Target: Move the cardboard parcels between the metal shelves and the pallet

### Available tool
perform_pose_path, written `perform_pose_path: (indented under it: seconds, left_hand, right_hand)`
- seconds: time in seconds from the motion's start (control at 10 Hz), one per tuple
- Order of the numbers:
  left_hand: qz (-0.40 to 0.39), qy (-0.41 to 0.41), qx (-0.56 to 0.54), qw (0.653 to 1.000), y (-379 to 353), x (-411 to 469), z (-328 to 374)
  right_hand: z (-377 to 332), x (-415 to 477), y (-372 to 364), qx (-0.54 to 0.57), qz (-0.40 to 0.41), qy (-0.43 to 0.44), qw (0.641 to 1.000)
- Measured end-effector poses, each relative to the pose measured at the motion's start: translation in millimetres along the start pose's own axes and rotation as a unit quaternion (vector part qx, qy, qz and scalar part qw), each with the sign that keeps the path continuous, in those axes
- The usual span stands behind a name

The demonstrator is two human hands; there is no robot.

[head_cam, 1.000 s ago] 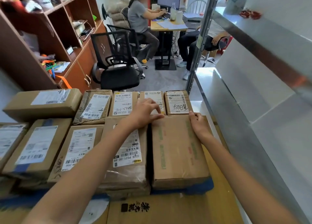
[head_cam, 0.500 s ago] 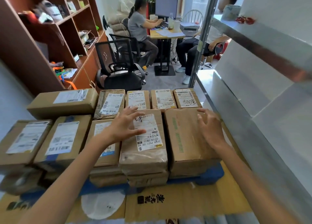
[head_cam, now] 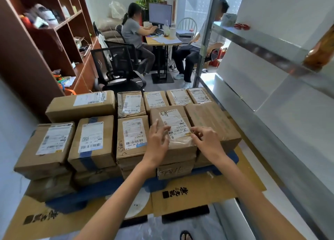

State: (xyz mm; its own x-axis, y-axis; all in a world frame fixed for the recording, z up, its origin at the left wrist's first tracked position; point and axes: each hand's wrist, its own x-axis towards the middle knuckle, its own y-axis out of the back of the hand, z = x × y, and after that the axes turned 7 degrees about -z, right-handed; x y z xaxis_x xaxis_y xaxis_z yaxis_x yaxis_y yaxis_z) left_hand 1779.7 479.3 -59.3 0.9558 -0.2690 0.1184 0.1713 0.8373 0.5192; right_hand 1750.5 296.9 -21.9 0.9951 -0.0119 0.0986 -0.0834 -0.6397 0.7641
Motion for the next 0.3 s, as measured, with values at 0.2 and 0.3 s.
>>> perform_pose_path:
  seconds: [0.2, 0.3]
  left_hand:
    - [0.030, 0.006, -0.006, 1.000, -14, -2, 10]
    - [0.003, 0.006, 0.049, 0.999, 4, -3, 15]
  right_hand:
    - [-11, -18, 6, -0.018, -0.017, -0.019, 1.000]
    - [-25, -32, 23, -0.005, 0.018, 0.007, 1.000]
